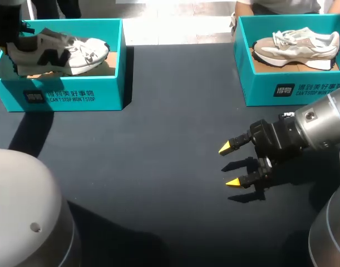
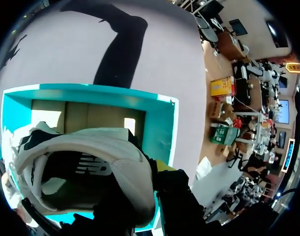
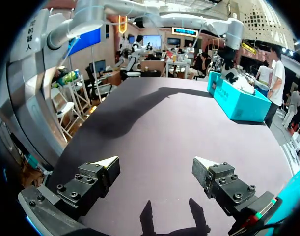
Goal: Take the shoe out of the shoebox, open the shoe tongue, remove and reinsert the insole, then place the shoe into the shoebox
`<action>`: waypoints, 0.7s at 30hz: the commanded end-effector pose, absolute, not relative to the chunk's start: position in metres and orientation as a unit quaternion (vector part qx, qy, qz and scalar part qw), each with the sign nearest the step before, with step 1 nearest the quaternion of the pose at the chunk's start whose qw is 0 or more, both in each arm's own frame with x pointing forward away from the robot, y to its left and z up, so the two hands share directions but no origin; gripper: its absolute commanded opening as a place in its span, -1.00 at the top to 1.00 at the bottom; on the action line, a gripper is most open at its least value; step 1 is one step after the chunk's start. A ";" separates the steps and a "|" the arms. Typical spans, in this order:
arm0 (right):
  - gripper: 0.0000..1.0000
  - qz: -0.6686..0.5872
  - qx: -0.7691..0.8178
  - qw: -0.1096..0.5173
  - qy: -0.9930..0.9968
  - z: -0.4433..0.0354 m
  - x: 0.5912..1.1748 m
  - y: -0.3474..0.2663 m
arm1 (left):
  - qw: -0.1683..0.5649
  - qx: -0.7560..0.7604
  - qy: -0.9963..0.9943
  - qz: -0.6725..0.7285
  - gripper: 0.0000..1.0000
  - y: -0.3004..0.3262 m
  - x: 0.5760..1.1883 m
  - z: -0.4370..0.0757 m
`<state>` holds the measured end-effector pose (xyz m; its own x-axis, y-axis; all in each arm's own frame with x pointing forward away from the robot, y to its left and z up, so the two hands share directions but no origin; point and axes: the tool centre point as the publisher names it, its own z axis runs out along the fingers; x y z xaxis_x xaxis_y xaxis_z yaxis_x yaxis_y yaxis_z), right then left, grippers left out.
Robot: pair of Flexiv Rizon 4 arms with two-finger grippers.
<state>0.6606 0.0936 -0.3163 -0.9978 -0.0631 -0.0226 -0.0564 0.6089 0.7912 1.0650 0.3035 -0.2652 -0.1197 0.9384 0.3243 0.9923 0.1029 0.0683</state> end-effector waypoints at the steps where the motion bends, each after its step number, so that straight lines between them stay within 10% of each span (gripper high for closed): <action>1: -1.00 -0.439 0.032 0.003 -0.898 -0.317 0.660 0.096 | 0.099 -0.659 -0.733 -0.133 1.00 0.302 1.060 -0.273; 21: -1.00 -0.439 0.032 0.003 -0.898 -0.317 0.660 0.096 | 0.136 -0.657 -0.732 -0.122 1.00 0.305 1.039 -0.328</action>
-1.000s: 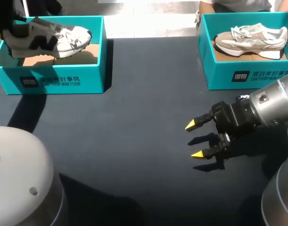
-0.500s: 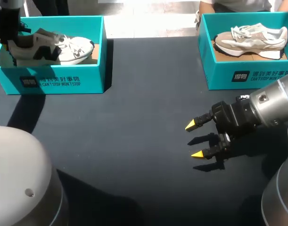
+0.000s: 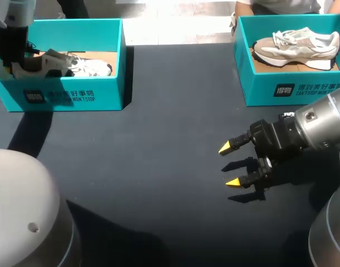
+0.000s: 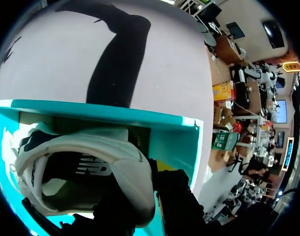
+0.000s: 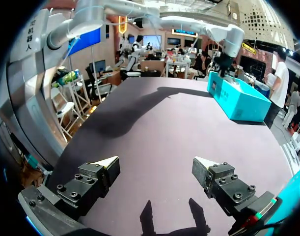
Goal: Take the shoe out of the shoebox, open the shoe tongue, remove and reinsert the insole, then place the shoe into the shoebox
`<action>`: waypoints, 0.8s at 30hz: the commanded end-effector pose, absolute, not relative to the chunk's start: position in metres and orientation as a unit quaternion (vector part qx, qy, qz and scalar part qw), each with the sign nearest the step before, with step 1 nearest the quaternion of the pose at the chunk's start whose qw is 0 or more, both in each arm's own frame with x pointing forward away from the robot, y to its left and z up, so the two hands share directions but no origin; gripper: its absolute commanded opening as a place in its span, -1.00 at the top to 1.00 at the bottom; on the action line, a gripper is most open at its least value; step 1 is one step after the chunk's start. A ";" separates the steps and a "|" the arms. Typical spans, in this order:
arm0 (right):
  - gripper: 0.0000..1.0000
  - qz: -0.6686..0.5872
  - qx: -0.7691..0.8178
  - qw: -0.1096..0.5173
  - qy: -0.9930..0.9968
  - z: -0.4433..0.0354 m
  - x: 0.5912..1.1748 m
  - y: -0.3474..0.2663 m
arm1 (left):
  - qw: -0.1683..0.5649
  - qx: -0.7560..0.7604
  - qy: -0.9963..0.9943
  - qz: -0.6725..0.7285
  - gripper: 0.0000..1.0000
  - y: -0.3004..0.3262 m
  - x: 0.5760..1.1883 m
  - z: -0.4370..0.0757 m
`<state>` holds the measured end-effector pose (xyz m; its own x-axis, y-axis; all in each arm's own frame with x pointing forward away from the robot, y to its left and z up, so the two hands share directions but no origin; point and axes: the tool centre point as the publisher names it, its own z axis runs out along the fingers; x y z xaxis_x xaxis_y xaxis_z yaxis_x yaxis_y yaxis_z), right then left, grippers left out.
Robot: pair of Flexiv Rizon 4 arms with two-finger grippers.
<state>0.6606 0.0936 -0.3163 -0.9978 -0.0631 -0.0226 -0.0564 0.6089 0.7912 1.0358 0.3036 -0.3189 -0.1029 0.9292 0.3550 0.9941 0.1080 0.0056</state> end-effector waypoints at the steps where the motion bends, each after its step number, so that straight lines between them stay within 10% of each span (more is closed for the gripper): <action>1: -1.00 -0.439 0.032 0.003 -0.898 -0.317 0.660 0.096 | 0.138 -0.658 -0.730 -0.122 1.00 0.306 1.039 -0.331; 17: -1.00 -0.439 0.032 0.003 -0.898 -0.317 0.660 0.096 | 0.137 -0.663 -0.729 -0.101 0.97 0.301 1.040 -0.360; 19: -1.00 -0.439 0.032 0.003 -0.898 -0.317 0.660 0.096 | 0.136 -0.667 -0.726 -0.100 0.43 0.301 1.040 -0.362; 24: -1.00 -0.439 0.032 0.003 -0.898 -0.317 0.660 0.096 | 0.135 -0.672 -0.722 -0.097 0.06 0.299 1.038 -0.366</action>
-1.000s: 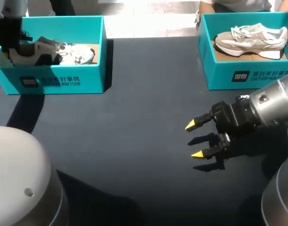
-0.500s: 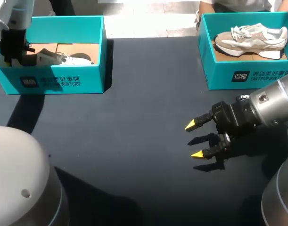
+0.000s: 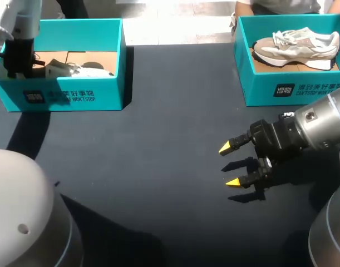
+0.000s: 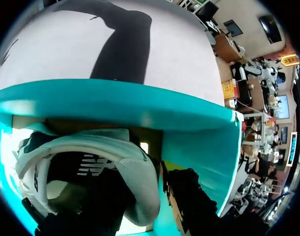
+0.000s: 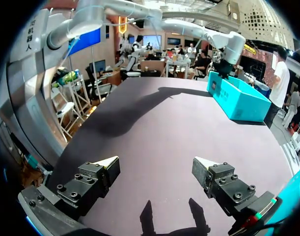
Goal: Take the shoe out of the shoebox, open the shoe tongue, remove and reinsert the insole, then place the shoe into the shoebox
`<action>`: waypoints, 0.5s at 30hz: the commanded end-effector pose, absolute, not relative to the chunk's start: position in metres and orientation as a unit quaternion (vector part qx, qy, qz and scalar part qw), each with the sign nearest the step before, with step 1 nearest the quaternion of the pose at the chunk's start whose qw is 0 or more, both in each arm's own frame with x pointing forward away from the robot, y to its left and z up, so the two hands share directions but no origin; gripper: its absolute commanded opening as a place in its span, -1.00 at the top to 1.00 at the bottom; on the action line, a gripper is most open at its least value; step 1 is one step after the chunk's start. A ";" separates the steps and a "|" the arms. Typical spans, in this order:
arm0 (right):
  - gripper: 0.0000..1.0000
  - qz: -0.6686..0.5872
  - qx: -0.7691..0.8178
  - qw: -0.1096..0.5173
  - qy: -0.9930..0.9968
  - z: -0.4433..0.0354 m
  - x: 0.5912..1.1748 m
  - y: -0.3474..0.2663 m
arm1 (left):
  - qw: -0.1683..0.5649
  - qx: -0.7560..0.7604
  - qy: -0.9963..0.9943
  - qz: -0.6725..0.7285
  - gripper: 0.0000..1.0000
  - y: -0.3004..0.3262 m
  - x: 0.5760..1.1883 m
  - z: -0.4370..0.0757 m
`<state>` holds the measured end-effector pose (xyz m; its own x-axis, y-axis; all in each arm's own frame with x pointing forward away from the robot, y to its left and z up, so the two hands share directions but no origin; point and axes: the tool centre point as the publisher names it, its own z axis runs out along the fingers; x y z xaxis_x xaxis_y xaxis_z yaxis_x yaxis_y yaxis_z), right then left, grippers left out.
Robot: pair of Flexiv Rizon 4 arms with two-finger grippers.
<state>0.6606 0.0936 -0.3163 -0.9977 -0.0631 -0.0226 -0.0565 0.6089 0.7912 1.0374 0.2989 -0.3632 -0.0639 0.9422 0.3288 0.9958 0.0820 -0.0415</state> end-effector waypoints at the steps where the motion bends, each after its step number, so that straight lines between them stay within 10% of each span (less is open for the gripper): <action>1: -1.00 -0.439 0.032 0.003 -0.898 -0.317 0.660 0.096 | 0.135 -0.672 -0.722 -0.096 0.06 0.299 1.037 -0.366; 15: -1.00 -0.439 0.032 0.003 -0.898 -0.317 0.660 0.096 | 0.108 -0.671 -0.724 -0.119 -0.32 0.289 1.035 -0.335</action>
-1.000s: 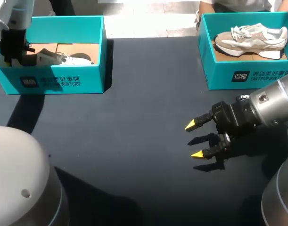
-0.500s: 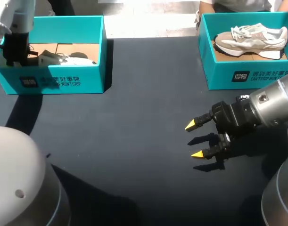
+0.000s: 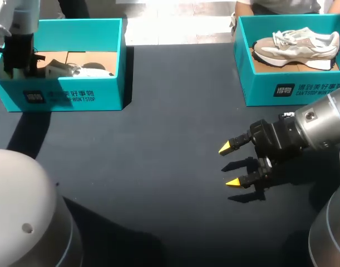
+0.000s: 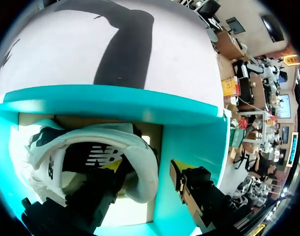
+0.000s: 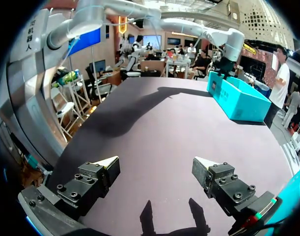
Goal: Take the shoe out of the shoebox, open the shoe tongue, remove and reinsert the insole, then place the shoe into the shoebox
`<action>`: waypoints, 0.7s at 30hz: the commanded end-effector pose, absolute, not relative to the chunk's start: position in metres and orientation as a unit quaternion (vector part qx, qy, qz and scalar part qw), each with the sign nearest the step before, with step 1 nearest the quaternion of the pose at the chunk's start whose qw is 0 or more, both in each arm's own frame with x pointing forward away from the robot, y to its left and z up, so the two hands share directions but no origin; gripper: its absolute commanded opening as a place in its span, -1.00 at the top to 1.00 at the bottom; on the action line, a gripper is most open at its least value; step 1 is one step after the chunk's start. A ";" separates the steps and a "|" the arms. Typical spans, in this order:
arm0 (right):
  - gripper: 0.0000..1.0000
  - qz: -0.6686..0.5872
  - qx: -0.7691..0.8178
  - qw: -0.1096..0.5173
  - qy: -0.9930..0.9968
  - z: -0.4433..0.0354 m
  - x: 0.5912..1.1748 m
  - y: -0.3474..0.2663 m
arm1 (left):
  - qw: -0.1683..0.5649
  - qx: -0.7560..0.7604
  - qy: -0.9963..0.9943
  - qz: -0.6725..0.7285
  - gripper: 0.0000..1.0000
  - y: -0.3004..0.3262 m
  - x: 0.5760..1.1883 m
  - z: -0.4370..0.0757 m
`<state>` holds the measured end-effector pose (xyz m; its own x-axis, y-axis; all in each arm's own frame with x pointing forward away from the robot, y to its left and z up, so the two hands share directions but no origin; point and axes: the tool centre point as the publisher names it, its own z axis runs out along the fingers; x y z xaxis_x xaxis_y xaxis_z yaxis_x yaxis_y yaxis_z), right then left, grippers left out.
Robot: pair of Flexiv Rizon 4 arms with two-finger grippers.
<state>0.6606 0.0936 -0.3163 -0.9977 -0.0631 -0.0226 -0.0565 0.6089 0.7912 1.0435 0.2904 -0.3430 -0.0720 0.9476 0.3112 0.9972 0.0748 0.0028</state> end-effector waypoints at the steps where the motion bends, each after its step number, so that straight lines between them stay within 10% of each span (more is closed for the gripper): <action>1: -1.00 -0.439 0.032 0.003 -0.898 -0.317 0.660 0.096 | 0.108 -0.670 -0.724 -0.120 -0.34 0.289 1.035 -0.333; 21: -1.00 -0.439 0.032 0.003 -0.898 -0.317 0.660 0.096 | 0.063 -0.629 -0.760 -0.151 -0.52 0.290 1.021 -0.255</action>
<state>0.6606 0.0936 -0.3163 -0.9977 -0.0631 -0.0227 -0.0565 0.6089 0.7912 1.0358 0.2891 -0.2735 -0.1946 0.9342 0.2992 0.9782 0.1624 0.1292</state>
